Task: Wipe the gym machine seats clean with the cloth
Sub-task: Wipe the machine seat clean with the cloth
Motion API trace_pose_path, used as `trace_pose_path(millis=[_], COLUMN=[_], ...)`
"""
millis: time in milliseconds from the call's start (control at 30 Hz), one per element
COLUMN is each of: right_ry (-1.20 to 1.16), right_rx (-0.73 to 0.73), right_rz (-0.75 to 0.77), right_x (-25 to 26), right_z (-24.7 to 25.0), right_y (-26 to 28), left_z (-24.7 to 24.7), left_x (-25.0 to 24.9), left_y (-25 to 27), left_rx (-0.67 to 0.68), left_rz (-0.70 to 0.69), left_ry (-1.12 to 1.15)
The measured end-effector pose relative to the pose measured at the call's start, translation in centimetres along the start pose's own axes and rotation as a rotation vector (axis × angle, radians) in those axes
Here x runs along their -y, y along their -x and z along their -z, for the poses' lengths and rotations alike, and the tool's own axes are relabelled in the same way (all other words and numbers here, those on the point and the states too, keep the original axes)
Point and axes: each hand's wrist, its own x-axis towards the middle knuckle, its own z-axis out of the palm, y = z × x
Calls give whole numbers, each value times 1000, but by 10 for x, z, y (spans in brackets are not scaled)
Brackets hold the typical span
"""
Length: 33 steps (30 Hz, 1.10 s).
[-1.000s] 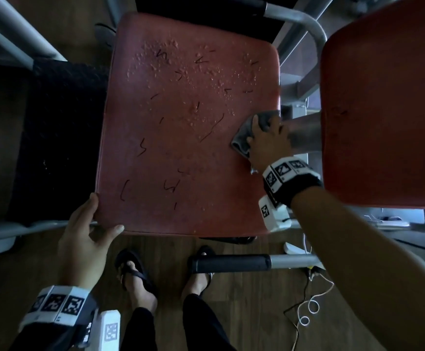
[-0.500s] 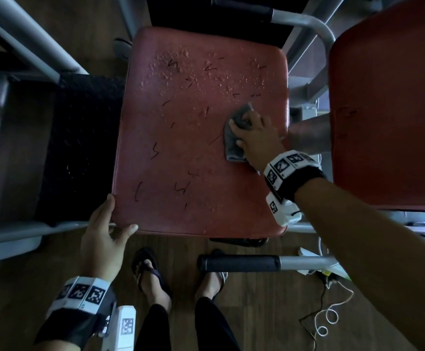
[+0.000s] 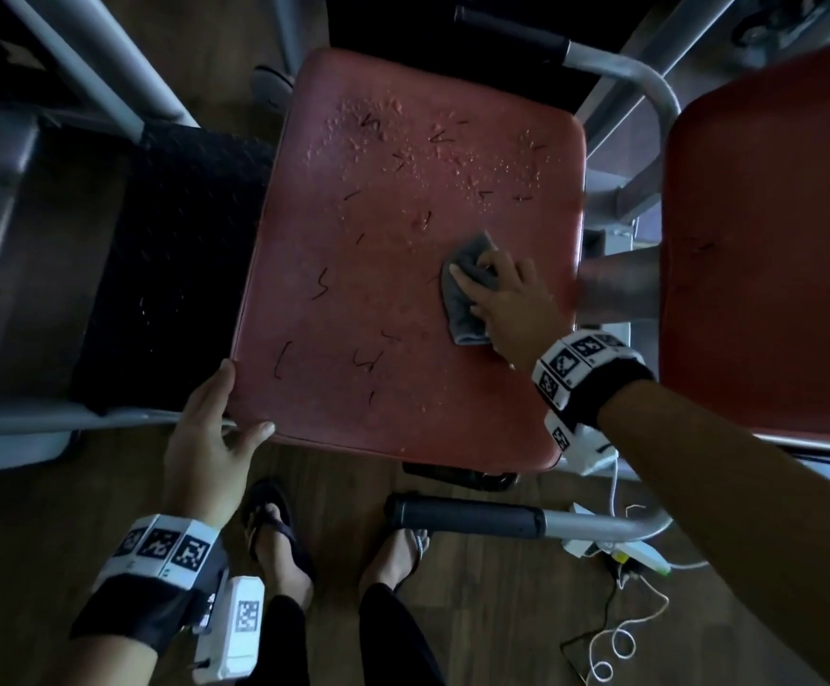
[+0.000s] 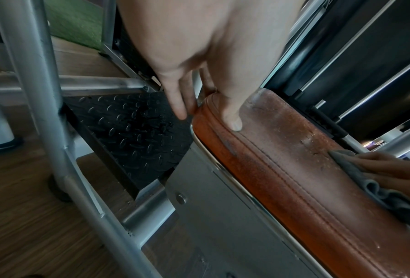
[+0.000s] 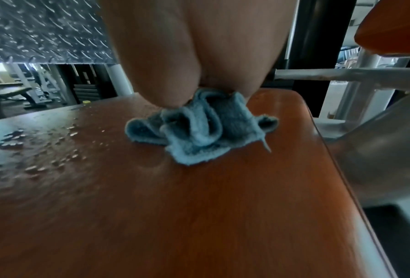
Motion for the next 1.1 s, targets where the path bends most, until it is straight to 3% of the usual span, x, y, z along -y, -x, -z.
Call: trace_pose_path(millis=[200, 367, 567, 733, 967, 1100], right_ry=[-83, -69, -10, 7, 115, 15], right_rx=[-17, 1, 52, 87, -126, -8], right_rz=[-113, 16, -20, 100, 408, 468], right_x=[16, 40, 28, 35, 54, 50], right_z=[8, 10, 6, 4, 17, 7], right_y=[-9, 9, -21, -12, 30, 64], left_z=[-3, -1, -2, -1, 0, -1], left_x=[-7, -10, -10, -13, -7, -7], left_y=[1, 2, 1, 2, 1, 0], left_rx=[-29, -32, -30, -34, -26, -17], left_rz=[27, 46, 40, 32, 53, 82], left_ry=[3, 12, 7, -1, 30, 53])
